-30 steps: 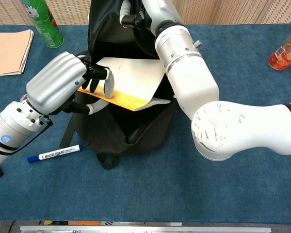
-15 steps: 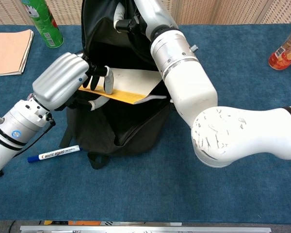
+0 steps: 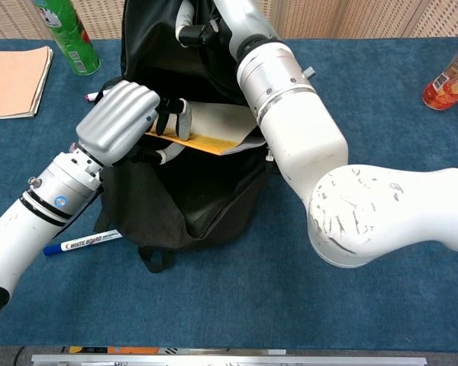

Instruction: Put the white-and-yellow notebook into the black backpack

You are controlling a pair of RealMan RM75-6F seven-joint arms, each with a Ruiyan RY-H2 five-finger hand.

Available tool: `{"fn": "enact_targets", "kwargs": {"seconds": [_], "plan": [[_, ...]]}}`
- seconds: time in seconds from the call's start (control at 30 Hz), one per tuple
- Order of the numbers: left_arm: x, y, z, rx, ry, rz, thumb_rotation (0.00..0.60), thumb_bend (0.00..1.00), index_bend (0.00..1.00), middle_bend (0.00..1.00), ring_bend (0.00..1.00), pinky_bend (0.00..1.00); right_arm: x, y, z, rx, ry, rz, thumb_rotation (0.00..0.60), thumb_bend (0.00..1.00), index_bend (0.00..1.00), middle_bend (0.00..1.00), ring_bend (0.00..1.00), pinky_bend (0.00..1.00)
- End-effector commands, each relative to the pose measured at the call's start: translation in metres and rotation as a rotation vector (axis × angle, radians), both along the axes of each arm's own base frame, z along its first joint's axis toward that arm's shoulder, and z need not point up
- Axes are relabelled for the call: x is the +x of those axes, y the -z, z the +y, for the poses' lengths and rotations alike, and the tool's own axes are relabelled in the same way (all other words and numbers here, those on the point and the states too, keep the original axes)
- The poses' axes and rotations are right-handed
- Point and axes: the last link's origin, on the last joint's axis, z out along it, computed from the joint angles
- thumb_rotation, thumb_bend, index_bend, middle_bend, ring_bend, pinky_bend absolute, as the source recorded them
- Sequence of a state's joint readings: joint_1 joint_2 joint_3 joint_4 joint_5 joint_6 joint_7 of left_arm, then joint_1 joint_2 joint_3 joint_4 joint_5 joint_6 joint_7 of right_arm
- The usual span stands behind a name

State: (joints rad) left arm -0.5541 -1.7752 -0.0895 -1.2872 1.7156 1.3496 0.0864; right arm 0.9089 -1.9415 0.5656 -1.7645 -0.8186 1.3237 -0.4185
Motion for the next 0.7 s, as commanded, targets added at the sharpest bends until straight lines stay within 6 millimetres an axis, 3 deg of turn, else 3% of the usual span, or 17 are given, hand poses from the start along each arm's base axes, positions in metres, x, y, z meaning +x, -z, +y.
{"fn": "enact_targets", "kwargs": {"seconds": [0.03,0.5,0.7], "plan": [[-0.002,0.007,0.004,0.003,-0.02,0.017,0.6,0.33,0.74,0.73,0.64,0.68,0.0,-0.001,0.0,0.001,0.0,-0.003,0.6,0.73,0.59,0.53,0.48,0.78],[0.003,0.025,0.015,-0.02,-0.068,0.096,0.6,0.33,0.71,0.7,0.63,0.68,0.003,0.005,0.006,0.027,-0.006,0.0,0.6,0.73,0.59,0.53,0.48,0.78],[0.005,0.031,0.023,-0.007,-0.131,0.155,0.6,0.3,0.56,0.58,0.56,0.63,0.003,0.008,0.008,0.033,-0.007,0.004,0.6,0.73,0.59,0.53,0.48,0.78]]}}
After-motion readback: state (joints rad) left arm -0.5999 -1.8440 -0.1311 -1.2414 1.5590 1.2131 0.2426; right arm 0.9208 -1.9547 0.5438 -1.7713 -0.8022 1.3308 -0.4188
